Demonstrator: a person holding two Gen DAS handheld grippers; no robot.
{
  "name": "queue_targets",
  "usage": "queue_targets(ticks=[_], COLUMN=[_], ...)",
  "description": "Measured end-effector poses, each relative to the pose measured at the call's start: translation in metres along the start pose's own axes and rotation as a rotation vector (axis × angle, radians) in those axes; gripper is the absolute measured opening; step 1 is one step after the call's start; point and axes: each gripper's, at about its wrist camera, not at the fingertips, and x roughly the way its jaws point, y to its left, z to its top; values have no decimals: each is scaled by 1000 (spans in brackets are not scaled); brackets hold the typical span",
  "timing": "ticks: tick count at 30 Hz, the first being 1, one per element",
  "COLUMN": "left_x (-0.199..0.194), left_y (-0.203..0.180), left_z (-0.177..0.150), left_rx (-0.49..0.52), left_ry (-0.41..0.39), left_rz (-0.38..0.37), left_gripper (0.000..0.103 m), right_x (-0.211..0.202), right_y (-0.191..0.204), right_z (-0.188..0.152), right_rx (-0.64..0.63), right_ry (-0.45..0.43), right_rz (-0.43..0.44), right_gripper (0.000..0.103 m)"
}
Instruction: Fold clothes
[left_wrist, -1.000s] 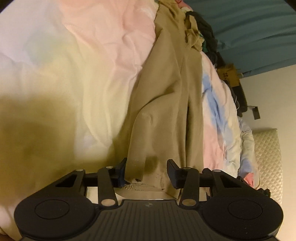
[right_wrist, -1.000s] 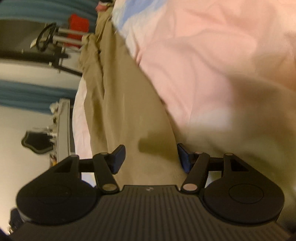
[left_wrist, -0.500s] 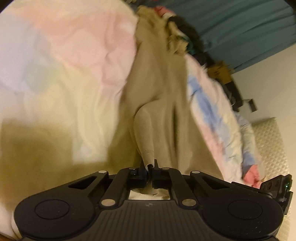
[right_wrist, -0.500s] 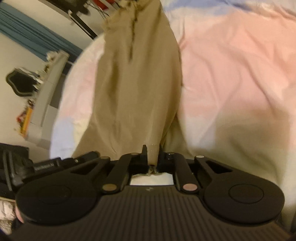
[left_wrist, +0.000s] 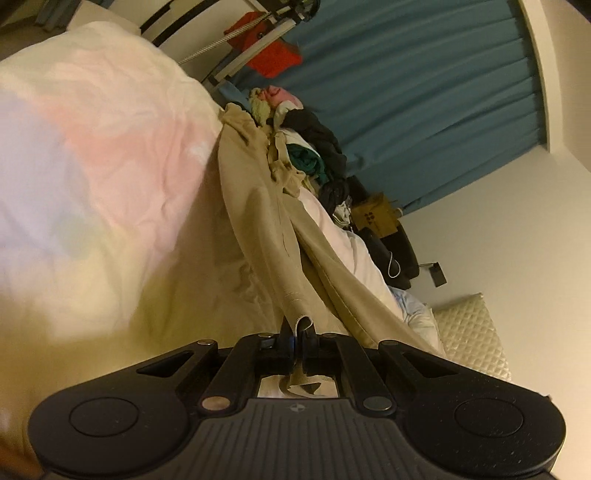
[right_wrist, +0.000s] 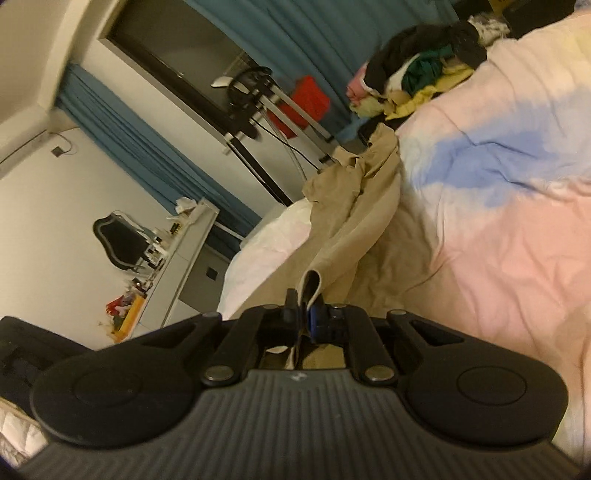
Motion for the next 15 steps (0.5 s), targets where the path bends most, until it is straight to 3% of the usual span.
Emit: queue_targets(ticks=[5, 9, 11, 15], left_x=[-31, -36, -29, 10], left_y=[6, 10, 10, 2], left_z=[-48, -64, -53, -6], left_rx=[-21, -43, -41, 13], left_ry=[-1, 2, 6, -11], left_rz=[8, 35, 22, 69], left_gripper=[3, 3, 3, 3], right_x=[-29, -47, -47, -20], right_y=[-15, -25, -29, -29], right_z=[-50, -85, -86, -56], right_rx=[9, 62, 95, 60], right_ry=[24, 45, 47, 14], right_rz=[-4, -14, -12, -22], right_gripper=[9, 9, 9, 9])
